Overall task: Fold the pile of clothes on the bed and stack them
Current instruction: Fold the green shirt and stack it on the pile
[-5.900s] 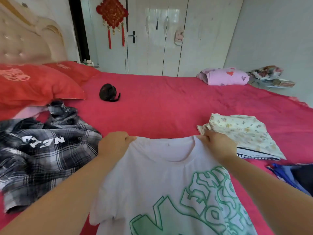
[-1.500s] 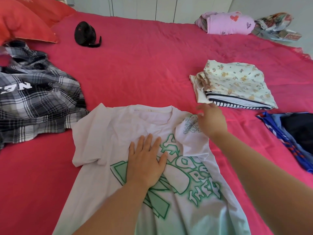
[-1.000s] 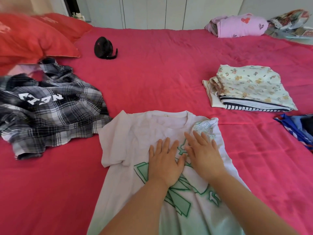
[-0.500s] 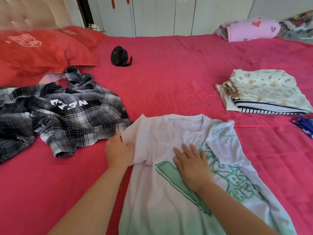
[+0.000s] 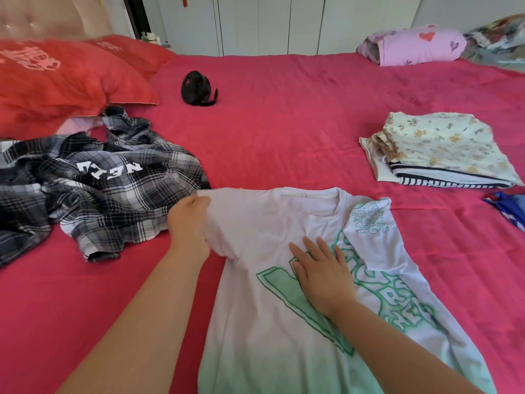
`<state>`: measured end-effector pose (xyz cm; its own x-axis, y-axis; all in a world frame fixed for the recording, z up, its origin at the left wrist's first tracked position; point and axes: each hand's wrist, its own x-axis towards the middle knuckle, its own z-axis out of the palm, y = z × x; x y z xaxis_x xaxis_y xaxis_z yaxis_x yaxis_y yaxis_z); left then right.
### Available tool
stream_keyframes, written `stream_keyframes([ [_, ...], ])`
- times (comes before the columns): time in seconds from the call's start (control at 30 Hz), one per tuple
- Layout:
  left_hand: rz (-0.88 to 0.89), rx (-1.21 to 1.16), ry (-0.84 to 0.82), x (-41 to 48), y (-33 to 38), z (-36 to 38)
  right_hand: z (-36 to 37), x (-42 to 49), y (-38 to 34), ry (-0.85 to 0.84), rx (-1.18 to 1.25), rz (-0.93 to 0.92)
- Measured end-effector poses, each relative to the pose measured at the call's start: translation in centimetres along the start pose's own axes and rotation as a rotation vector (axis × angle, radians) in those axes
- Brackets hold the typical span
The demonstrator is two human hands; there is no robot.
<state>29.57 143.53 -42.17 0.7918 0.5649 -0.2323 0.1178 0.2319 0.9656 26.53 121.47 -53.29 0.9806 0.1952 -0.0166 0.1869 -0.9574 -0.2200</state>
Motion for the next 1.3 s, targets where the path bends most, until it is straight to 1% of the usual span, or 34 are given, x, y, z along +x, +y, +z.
stream_keyframes([
  [0.07,0.209,0.109,-0.105,-1.7,0.7,2.2,-0.3,0.0,0.0,-0.01,0.022,-0.002],
  [0.1,0.319,0.193,-0.169,-2.6,0.8,3.4,-0.5,0.0,0.0,-0.018,0.044,-0.006],
  [0.13,0.421,0.315,-0.266,-3.5,0.8,4.5,-0.8,0.0,0.0,-0.025,0.072,-0.014],
  [0.2,0.568,0.623,-0.602,-5.0,0.0,6.5,-1.8,-0.2,0.1,-0.024,0.138,-0.042],
  [0.23,0.612,0.783,-0.764,-5.7,-0.7,7.3,-2.3,-0.5,0.3,-0.002,0.172,-0.059],
  [0.27,0.619,0.899,-0.863,-6.3,-1.6,7.6,-2.9,-1.0,0.7,0.042,0.206,-0.074],
  [0.3,0.62,0.959,-0.872,-6.6,-2.6,7.6,-3.4,-1.4,1.3,0.094,0.242,-0.073],
  [0.33,0.635,0.955,-0.812,-6.6,-3.6,7.2,-3.9,-2.0,1.9,0.136,0.28,-0.042],
  [0.4,0.644,0.851,-0.54,-6.5,-4.7,5.8,-4.8,-2.9,3.1,0.185,0.343,0.058],
  [0.43,0.634,0.857,-0.436,-6.2,-5.2,4.9,-5.1,-3.2,3.6,0.202,0.361,0.093],
  [0.47,0.61,0.929,-0.376,-5.9,-5.7,3.9,-5.2,-3.3,3.9,0.218,0.37,0.112],
  [0.5,0.581,1.039,-0.354,-5.6,-6.3,3.0,-5.3,-3.2,4.1,0.228,0.378,0.122],
  [0.57,0.555,1.251,-0.37,-5.4,-7.5,1.5,-5.5,-2.7,3.7,0.221,0.394,0.132],
  [0.6,0.556,1.297,-0.392,-5.4,-7.9,1.1,-5.5,-2.3,3.2,0.21,0.398,0.129],
  [0.67,0.559,1.314,-0.425,-5.1,-8.1,1.0,-5.4,-1.4,2.2,0.187,0.376,0.116],
  [0.73,0.575,1.245,-0.428,-4.6,-7.8,1.5,-5.3,-0.6,1.4,0.158,0.3,0.098],
  [0.77,0.597,1.196,-0.455,-4.5,-7.7,1.8,-5.3,-0.2,1.3,0.139,0.271,0.095],
  [0.8,0.64,1.146,-0.515,-4.7,-7.5,2.1,-5.3,0.3,1.3,0.11,0.255,0.097],
  [0.9,0.83,1.003,-0.801,-5.9,-7.0,2.5,-5.7,1.1,2.1,0.021,0.234,0.058],
  [0.93,0.881,0.973,-0.869,-6.2,-6.8,2.6,-6.0,1.3,2.4,0.021,0.248,0.045],
  [0.97,0.914,0.935,-0.895,-6.3,-6.6,2.9,-6.4,1.5,2.9,0.042,0.272,0.047],
  [1.0,0.924,0.878,-0.871,-6.1,-6.3,3.4,-7.0,1.7,3.5,0.082,0.295,0.063],
  [1.03,0.916,0.804,-0.807,-5.6,-6.0,4.0,-7.6,2.1,4.3,0.13,0.312,0.088],
  [1.07,0.909,0.752,-0.719,-4.9,-5.5,4.7,-8.4,2.5,5.3,0.178,0.318,0.113],
  [1.1,0.9,0.752,-0.632,-4.0,-4.9,5.4,-9.1,3.0,6.3,0.216,0.305,0.131],
  [1.13,0.885,0.803,-0.568,-2.9,-4.5,6.0,-9.8,3.5,7.5,0.243,0.275,0.144],
  [1.2,0.846,0.963,-0.529,-0.6,-4.0,7.3,-11.0,4.8,9.9,0.253,0.201,0.174],
  [1.3,0.778,1.176,-0.535,2.8,-4.3,8.9,-11.7,7.1,12.8,0.125,0.051,0.227],
])
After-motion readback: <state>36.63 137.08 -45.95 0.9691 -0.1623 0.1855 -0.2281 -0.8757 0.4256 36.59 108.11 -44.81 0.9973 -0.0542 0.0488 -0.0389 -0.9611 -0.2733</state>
